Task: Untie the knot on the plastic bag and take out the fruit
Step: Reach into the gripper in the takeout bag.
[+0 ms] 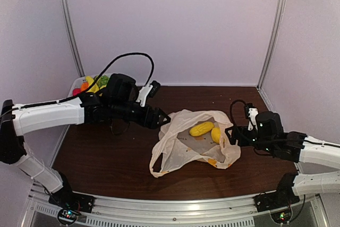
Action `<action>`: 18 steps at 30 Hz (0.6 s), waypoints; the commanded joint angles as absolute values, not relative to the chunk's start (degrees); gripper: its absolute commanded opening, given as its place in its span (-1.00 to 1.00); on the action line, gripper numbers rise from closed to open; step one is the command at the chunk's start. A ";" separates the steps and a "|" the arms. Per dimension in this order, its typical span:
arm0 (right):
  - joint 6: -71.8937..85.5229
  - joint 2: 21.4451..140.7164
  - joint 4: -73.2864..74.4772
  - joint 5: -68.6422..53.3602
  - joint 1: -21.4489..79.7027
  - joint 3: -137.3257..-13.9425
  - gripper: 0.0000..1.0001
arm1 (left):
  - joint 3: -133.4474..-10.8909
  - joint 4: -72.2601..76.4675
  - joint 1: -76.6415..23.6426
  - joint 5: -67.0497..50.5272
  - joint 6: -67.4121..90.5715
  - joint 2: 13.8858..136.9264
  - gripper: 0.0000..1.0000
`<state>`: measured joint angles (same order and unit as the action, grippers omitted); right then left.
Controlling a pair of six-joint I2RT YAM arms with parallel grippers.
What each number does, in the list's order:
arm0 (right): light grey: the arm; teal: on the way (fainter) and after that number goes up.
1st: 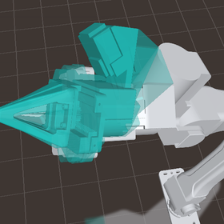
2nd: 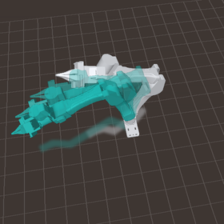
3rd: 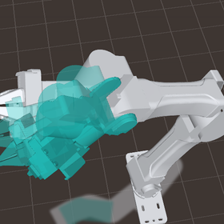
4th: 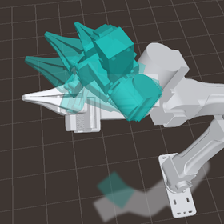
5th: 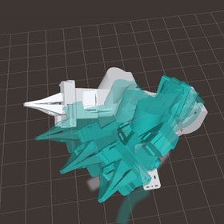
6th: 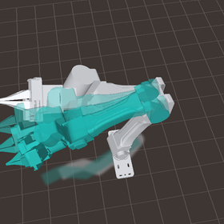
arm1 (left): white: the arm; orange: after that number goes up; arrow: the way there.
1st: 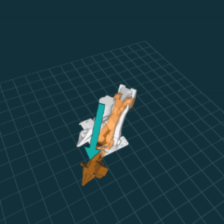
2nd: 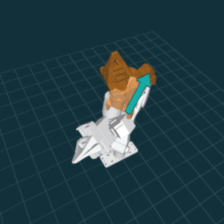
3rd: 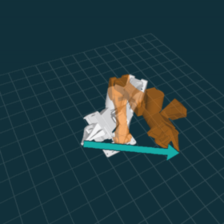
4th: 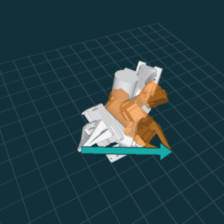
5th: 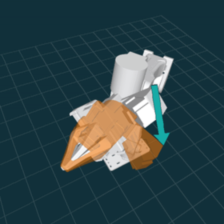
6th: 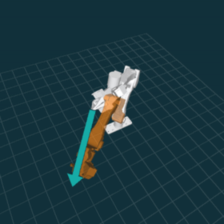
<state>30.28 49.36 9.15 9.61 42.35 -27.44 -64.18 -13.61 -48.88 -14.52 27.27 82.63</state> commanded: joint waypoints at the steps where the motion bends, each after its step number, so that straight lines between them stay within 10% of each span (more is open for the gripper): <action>1: 31.11 50.22 6.86 8.17 41.88 -26.37 0.69 | -65.46 -9.65 -50.83 -14.26 28.92 85.47 0.59; 12: 31.08 53.55 4.63 8.80 41.22 -25.77 0.56 | -65.08 -9.92 -51.92 -14.36 29.24 89.88 0.75; 18: 31.06 55.45 3.34 8.61 40.63 -25.75 0.48 | -64.69 -7.81 -51.92 -16.47 30.12 90.96 0.33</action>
